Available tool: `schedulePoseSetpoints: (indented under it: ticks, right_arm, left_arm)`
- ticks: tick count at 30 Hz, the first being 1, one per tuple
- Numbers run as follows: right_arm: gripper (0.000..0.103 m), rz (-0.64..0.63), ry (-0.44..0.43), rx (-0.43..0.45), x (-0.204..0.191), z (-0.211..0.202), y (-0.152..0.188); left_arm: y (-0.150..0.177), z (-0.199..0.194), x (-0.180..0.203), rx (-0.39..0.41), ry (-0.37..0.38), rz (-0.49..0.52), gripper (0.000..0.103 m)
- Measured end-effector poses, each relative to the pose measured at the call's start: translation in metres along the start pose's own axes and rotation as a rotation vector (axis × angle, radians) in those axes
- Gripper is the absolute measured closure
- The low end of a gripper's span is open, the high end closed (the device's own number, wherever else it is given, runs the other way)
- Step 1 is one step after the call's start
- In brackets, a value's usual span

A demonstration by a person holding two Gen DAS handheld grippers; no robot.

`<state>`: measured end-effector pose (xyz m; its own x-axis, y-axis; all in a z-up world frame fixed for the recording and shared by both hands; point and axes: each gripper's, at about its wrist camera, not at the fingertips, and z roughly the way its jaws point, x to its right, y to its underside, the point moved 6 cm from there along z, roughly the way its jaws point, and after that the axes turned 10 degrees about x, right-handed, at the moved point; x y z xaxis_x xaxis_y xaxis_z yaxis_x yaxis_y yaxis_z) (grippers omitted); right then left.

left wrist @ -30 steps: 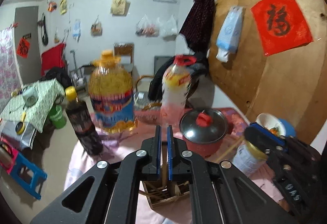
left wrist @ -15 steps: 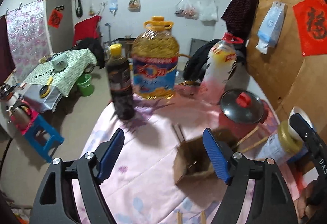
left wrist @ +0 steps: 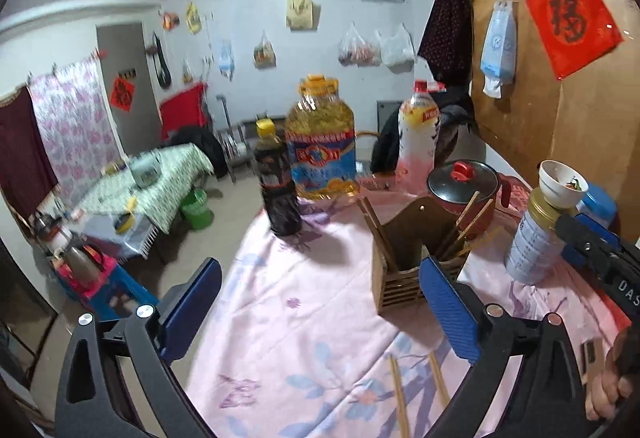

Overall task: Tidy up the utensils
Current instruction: 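Move both open tools back down toward the chopsticks on the cloth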

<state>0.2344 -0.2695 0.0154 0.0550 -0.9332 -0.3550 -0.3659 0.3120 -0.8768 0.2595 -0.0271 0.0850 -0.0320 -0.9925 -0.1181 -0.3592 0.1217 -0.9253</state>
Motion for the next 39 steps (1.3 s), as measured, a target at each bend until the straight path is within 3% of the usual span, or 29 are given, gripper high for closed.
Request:
schedulePoseSetpoints:
  ticks: [6,10,20,28,33,36,39]
  right_arm:
    - [0.036,-0.003,-0.015,0.008,-0.030,-0.035,0.014]
    - [0.035,-0.002,-0.025,0.001,-0.048,-0.056,0.023]
    - [0.027,-0.011,0.014,-0.019,-0.070,-0.111,0.054]
    - [0.022,-0.028,0.112,-0.087,-0.067,-0.152,0.090]
    - [0.019,-0.029,0.144,-0.121,-0.054,-0.161,0.110]
    - [0.019,-0.045,0.147,-0.149,-0.043,-0.152,0.123]
    - [0.019,-0.065,0.148,-0.184,-0.032,-0.143,0.135]
  left_arm:
    - [0.004,-0.059,-0.020,0.056,-0.041,0.022,0.006]
    - [0.008,-0.088,-0.035,0.080,-0.054,0.018,0.006]
    - [0.023,-0.139,-0.052,0.111,-0.026,0.014,0.006]
    - [0.048,-0.149,-0.044,0.061,0.058,-0.021,0.006]
    - [0.064,-0.144,-0.033,0.024,0.073,-0.019,0.006]
    - [0.083,-0.129,-0.032,-0.015,0.039,0.002,0.006]
    - [0.123,-0.103,-0.037,-0.131,-0.027,0.010,0.006]
